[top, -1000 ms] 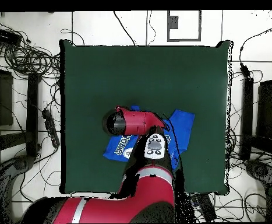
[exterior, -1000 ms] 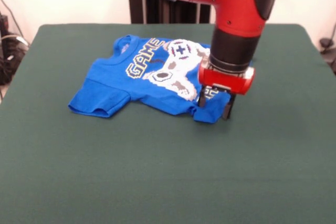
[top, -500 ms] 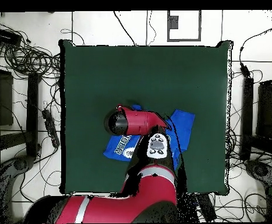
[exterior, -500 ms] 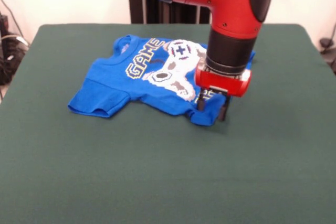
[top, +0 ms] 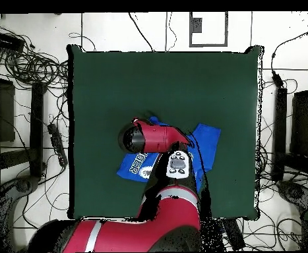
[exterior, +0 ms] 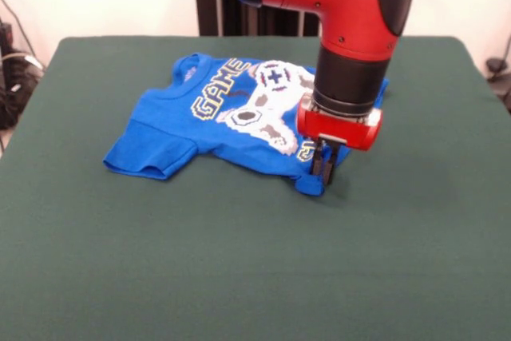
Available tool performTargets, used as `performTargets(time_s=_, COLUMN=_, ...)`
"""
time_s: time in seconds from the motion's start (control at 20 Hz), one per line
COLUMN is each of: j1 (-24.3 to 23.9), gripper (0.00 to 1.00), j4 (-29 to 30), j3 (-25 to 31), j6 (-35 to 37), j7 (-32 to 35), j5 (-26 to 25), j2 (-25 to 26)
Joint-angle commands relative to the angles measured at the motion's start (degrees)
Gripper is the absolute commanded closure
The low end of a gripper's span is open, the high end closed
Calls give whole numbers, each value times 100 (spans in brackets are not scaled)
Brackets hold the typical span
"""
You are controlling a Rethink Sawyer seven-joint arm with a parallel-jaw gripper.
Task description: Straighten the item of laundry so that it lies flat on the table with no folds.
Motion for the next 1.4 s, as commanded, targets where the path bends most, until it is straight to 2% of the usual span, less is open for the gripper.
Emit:
performTargets(time_s=0.05, j1=-92, gripper=100, j4=-78, j3=219, j6=-461, j7=817, j5=84, j2=438)
performTargets(time_s=0.15, j1=-58, gripper=100, j4=-30, j3=204, j6=-484, j7=859, j5=95, j2=410)
performTargets(time_s=0.3, j1=-225, gripper=100, j4=106, j3=478, j6=-391, j7=812, j5=152, j2=279)
performTargets(time_s=0.45, j1=36, gripper=100, j4=230, j3=215, j6=-408, j7=1002, j5=185, j2=-149)
performTargets(time_s=0.6, j1=67, gripper=100, j4=108, j3=238, j6=181, j7=726, j5=162, j2=-503)
performTargets(time_s=1.1, j1=-156, gripper=100, j4=-391, j3=820, j6=904, j7=311, j5=275, j2=-600)
performTargets(time_s=1.3, j1=-80, gripper=100, j4=-599, j3=812, j6=816, j7=408, j5=298, j2=-477)
performTargets(time_s=1.4, j1=-181, gripper=100, j4=-757, j3=989, j6=701, j7=294, j5=280, j2=-317)
